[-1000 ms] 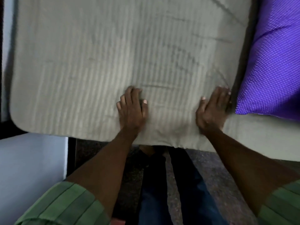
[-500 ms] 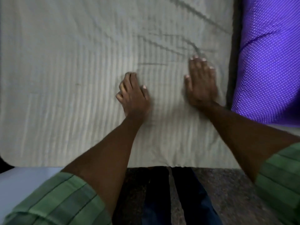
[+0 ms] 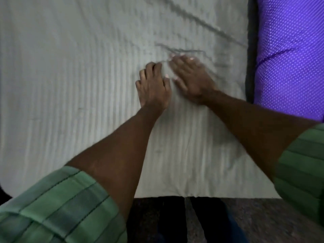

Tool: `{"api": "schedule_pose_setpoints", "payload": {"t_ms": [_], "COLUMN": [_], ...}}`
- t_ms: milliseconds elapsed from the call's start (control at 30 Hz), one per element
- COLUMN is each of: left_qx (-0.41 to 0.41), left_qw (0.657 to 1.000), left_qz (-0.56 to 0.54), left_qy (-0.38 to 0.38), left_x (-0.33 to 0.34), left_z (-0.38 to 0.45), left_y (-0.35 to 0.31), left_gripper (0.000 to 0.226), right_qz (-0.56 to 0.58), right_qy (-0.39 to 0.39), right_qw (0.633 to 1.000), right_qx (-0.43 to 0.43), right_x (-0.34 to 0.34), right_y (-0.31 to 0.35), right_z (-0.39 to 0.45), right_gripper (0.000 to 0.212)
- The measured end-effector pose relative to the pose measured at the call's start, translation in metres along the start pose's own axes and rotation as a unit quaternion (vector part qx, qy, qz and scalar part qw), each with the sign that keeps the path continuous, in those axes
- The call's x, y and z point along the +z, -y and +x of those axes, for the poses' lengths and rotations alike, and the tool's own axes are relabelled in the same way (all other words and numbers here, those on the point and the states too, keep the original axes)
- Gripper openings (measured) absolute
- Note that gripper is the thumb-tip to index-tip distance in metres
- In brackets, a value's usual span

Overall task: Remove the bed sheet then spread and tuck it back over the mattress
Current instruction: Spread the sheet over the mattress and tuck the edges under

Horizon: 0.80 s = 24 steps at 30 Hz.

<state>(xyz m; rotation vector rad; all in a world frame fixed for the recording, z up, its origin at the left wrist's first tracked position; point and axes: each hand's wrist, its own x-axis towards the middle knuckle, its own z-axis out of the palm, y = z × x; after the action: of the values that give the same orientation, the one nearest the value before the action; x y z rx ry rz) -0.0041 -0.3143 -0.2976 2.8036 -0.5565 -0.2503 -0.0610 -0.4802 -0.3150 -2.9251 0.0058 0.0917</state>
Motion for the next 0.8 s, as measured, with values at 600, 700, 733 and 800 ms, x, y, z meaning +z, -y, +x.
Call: {"api": "schedule_pose_setpoints", "payload": {"t_ms": [600,700,733,800], "left_qx": [-0.002,0.025,0.028,0.033], "left_qw": [0.997,0.997,0.996,0.991], "left_qz": [-0.068,-0.069,-0.081,-0.118], "left_qy": [-0.031,-0.034,-0.041,-0.056], "left_x": [-0.006,-0.009,-0.011,-0.017], "left_z": [0.097,0.113,0.120,0.143], "left_y": [-0.021,-0.014,-0.014,-0.020], "left_gripper": [0.050,0.051,0.051,0.053], "right_qz": [0.004,-0.005,0.006,0.042], "right_qy": [-0.052,-0.091,-0.103,-0.118], "right_qw": [0.999,0.981,0.970,0.967], "right_qx": [0.016,0.169,0.218,0.220], "right_x": [-0.027,-0.030,-0.031,-0.035], "right_y": [-0.076,-0.086,-0.074,-0.045], "right_z": [0.096,0.121,0.129,0.149], "right_gripper": [0.065,0.068,0.069,0.068]}}
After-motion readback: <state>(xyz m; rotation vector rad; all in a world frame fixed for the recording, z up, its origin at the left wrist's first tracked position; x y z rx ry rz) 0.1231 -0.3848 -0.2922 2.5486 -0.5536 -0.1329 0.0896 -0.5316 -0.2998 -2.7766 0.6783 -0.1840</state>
